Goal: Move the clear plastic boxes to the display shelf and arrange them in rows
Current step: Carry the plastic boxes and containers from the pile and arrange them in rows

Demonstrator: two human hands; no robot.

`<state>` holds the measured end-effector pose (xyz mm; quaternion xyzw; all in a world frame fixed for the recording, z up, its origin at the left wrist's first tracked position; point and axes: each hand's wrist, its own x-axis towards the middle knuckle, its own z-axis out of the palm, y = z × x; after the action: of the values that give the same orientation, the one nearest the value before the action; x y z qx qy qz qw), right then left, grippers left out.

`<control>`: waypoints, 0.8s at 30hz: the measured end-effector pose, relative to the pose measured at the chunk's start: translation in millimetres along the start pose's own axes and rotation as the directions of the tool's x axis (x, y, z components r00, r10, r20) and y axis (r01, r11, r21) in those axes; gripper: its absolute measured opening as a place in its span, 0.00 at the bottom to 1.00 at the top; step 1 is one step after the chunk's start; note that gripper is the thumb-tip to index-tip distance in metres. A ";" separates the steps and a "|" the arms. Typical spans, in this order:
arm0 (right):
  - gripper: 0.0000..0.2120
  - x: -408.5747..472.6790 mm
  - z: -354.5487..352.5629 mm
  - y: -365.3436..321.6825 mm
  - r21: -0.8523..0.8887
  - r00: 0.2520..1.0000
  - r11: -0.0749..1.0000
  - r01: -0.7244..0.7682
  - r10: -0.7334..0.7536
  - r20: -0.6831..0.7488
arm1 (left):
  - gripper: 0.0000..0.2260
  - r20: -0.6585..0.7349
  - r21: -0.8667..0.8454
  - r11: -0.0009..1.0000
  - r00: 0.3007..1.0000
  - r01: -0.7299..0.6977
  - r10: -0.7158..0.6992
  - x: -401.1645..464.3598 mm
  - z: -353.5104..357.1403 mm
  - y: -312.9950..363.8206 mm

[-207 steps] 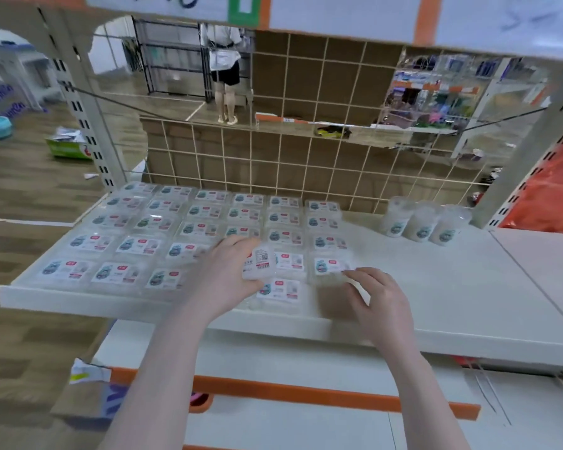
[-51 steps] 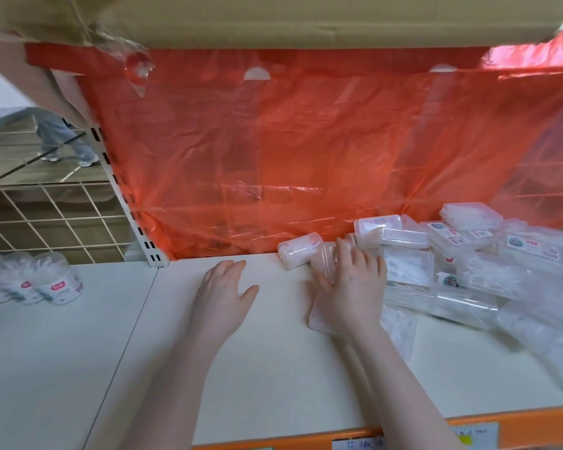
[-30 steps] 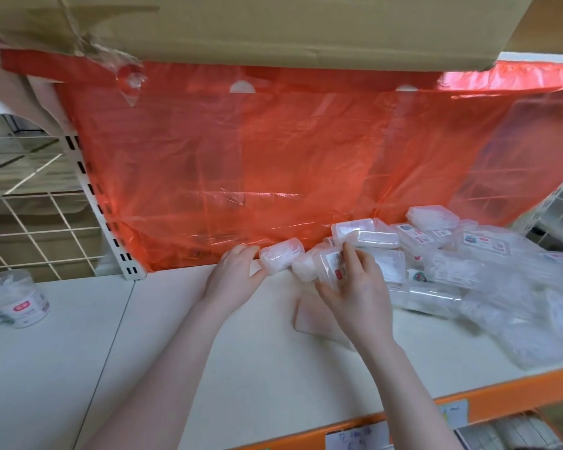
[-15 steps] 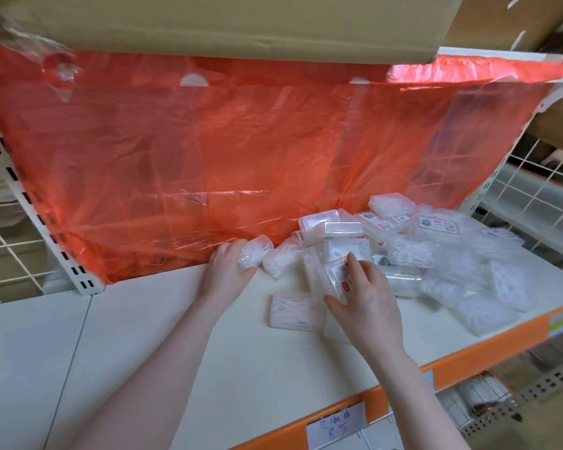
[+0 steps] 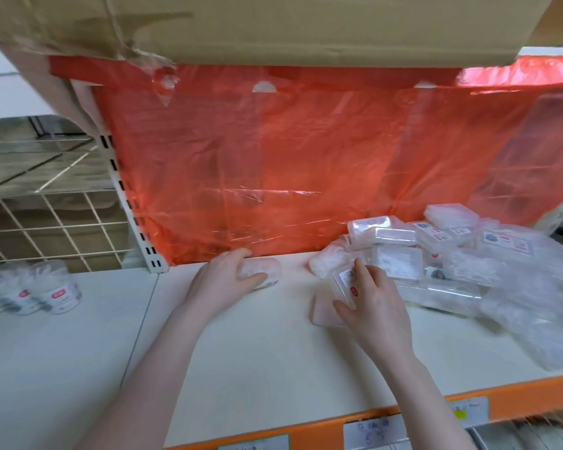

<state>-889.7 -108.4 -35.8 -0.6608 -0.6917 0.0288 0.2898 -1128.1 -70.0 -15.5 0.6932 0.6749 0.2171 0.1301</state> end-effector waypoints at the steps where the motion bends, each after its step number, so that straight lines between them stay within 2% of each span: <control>1: 0.35 -0.2 1.8 -1.6 0.003 1.000 1.000 0.010 -0.010 0.013 | 0.22 0.000 0.010 1.000 1.000 0.014 -0.014 -1.2 -6.3 -0.4; 6: 0.34 -0.9 5.3 -7.2 0.017 0.997 0.999 0.049 -0.050 0.062 | 0.16 0.027 0.143 0.985 0.994 0.101 -0.106 -2.0 -28.0 4.4; 9: 0.34 -1.8 3.8 -8.8 0.025 0.995 0.997 0.075 -0.076 0.070 | 0.18 0.083 0.284 0.955 0.990 0.082 -0.110 0.4 -32.8 15.3; 13: 0.31 -2.5 1.4 -6.1 0.012 0.993 0.996 0.091 -0.091 0.081 | 0.21 0.154 0.352 0.935 0.983 0.036 -0.096 4.8 -27.1 26.3; 16: 0.31 -3.0 0.3 -3.0 0.008 0.990 0.995 0.096 -0.096 0.102 | 0.26 0.234 0.328 0.944 0.971 -0.025 -0.055 5.9 -20.5 27.4; 21: 0.30 -4.5 -1.6 1.8 0.012 0.986 0.994 0.112 -0.113 0.120 | 0.31 0.301 0.126 0.977 0.945 -0.171 0.126 4.6 -20.6 14.0; 24: 0.28 -5.1 -3.1 2.3 0.012 0.984 0.992 0.126 -0.126 0.127 | 0.31 0.334 0.113 0.975 0.931 -0.193 0.145 6.2 -22.8 8.1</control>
<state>-886.4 -113.9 -36.1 -0.6120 -0.7493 0.0539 0.2473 -1131.8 -66.9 9.0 0.7826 0.5958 0.0616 0.1698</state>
